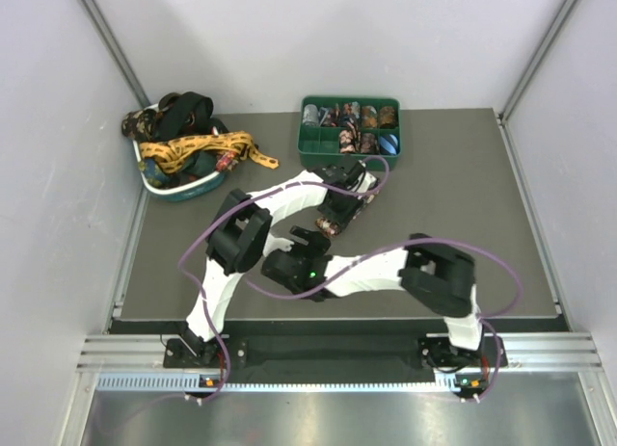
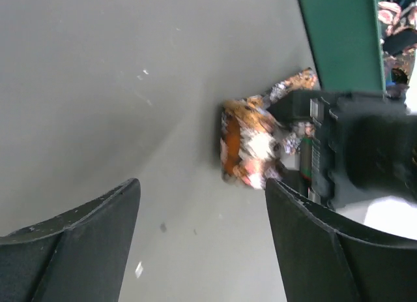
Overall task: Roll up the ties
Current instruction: Roll the tie
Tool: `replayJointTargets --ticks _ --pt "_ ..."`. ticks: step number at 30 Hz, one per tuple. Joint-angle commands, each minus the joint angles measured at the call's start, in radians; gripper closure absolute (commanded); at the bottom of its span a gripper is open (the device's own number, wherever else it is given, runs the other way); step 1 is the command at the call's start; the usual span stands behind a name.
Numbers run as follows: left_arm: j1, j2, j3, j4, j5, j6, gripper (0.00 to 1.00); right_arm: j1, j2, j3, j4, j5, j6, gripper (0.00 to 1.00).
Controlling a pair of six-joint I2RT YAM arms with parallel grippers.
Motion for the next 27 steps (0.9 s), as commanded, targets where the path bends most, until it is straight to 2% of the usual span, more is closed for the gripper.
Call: replayJointTargets --ticks 1,5,8,22,27 --pt "-0.011 0.055 0.003 -0.173 0.054 -0.036 0.48 -0.016 0.128 0.145 -0.145 0.19 -0.045 0.23" --pt "-0.011 0.069 0.033 -0.197 0.053 -0.036 0.48 -0.039 0.233 0.257 -0.205 0.267 -0.063 0.21" --pt "-0.01 0.075 0.042 -0.214 0.054 -0.035 0.48 -0.06 0.27 0.281 -0.205 0.289 -0.068 0.21" --pt "-0.01 0.1 0.11 -0.303 0.058 -0.058 0.48 -0.126 0.348 0.268 -0.135 0.266 -0.134 0.31" --pt "-0.01 0.107 0.124 -0.325 0.064 -0.062 0.49 -0.149 0.383 0.304 -0.2 0.252 -0.103 0.36"
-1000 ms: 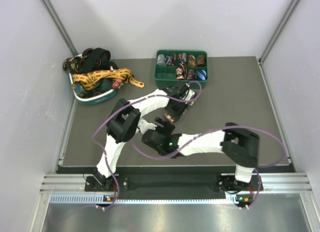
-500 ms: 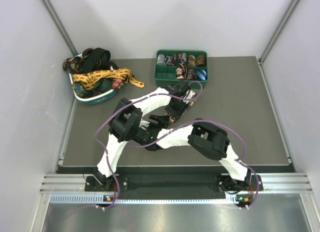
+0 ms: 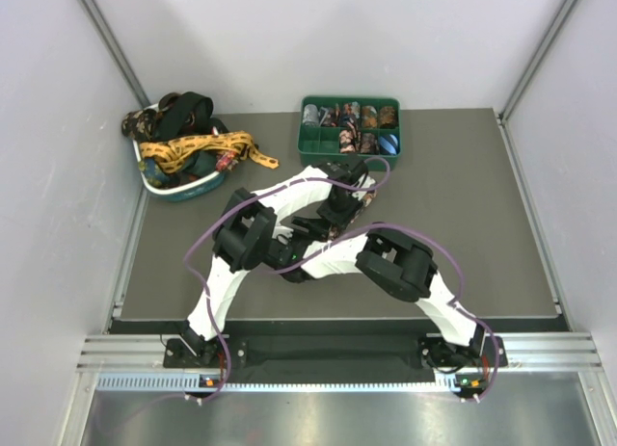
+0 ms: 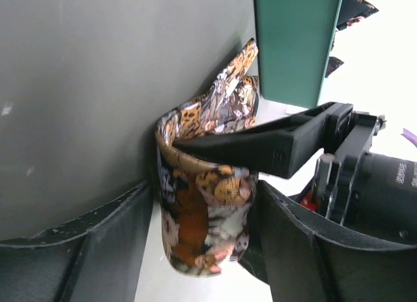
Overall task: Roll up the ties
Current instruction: Roll the tie
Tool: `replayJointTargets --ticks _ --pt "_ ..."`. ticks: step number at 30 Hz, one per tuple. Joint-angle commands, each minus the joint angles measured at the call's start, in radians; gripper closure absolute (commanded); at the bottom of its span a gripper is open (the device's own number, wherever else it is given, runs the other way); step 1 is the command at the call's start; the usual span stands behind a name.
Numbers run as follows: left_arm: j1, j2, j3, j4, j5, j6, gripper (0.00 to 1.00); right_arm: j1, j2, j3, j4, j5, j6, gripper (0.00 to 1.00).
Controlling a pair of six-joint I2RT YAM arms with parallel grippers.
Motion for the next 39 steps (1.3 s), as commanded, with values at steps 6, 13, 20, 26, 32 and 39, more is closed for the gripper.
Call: replayJointTargets --ticks 6,13,20,26,32,39 --pt "-0.008 0.047 0.001 -0.143 0.052 -0.033 0.5 -0.058 0.081 0.069 -0.119 -0.05 0.098 0.39" --pt "-0.008 0.047 0.001 -0.146 0.046 -0.028 0.5 -0.086 0.131 0.112 -0.219 -0.048 0.172 0.62" --pt "-0.008 0.038 0.031 -0.145 0.041 -0.026 0.46 -0.072 0.105 0.097 -0.216 -0.079 0.196 0.87" --pt "-0.008 0.033 0.125 -0.14 0.046 -0.013 0.24 -0.043 0.036 0.051 -0.145 -0.137 0.17 0.91" --pt "-0.002 -0.022 0.183 -0.068 0.009 -0.023 0.12 -0.034 -0.026 0.023 -0.119 -0.194 0.154 0.92" --pt "0.07 -0.238 0.012 0.163 -0.04 -0.152 0.07 -0.032 -0.135 -0.032 -0.095 -0.347 0.138 0.93"
